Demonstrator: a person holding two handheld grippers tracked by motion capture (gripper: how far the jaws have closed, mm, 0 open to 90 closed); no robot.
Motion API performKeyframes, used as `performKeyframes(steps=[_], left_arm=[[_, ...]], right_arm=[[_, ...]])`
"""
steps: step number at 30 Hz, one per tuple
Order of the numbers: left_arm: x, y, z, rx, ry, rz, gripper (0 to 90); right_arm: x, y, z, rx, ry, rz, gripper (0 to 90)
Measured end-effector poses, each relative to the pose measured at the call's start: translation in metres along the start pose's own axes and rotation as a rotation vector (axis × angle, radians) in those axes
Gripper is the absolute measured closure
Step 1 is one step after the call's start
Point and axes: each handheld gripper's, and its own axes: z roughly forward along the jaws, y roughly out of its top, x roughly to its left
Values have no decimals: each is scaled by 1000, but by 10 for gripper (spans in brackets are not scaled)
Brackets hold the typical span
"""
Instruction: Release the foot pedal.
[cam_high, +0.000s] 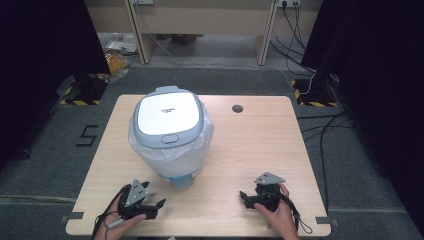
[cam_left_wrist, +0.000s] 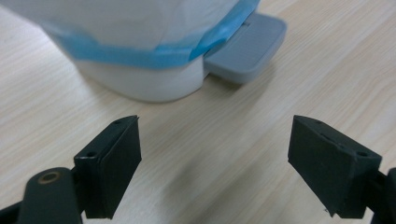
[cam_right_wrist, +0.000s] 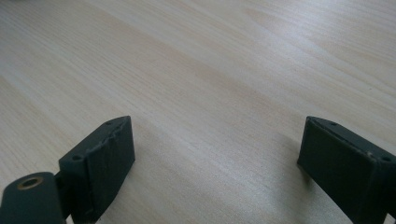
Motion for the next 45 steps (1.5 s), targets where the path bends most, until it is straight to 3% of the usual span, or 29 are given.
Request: performKeyframes(steps=[9, 16, 19, 45], left_arm=[[9, -13, 6, 62, 13, -32, 170], [12, -16, 6, 62, 2, -69, 154], [15, -16, 7, 76, -12, -114, 148], [15, -16, 7, 76, -12, -113, 140]], right_arm=[[-1, 0, 0, 4, 4, -2, 106], [-1, 0, 0, 4, 4, -4, 105], [-1, 0, 0, 4, 4, -4, 105], [-1, 0, 0, 4, 4, -4, 105]])
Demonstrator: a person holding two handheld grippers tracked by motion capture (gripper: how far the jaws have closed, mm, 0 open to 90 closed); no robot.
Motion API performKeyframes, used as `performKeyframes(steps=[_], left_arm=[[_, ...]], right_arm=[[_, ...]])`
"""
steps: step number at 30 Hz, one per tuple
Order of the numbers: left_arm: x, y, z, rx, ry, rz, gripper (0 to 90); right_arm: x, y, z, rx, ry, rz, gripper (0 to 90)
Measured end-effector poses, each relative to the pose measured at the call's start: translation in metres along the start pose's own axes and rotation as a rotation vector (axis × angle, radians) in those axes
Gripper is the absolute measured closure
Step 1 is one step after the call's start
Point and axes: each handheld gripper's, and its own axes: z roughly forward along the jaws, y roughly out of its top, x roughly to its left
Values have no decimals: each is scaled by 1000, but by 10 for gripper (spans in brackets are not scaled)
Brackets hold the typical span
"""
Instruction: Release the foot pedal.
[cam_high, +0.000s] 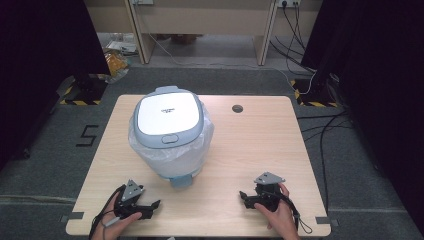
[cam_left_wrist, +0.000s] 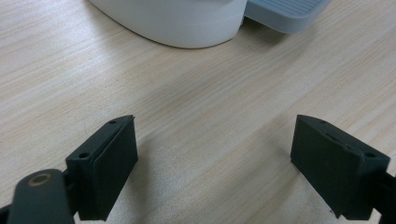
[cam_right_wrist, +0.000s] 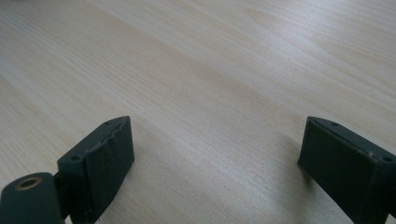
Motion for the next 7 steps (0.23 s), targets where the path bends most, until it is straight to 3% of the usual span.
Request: performKeyframes(steps=[7], left_arm=[[0, 0, 0, 0, 0, 0, 140]], right_arm=[[0, 0, 0, 0, 0, 0, 105]])
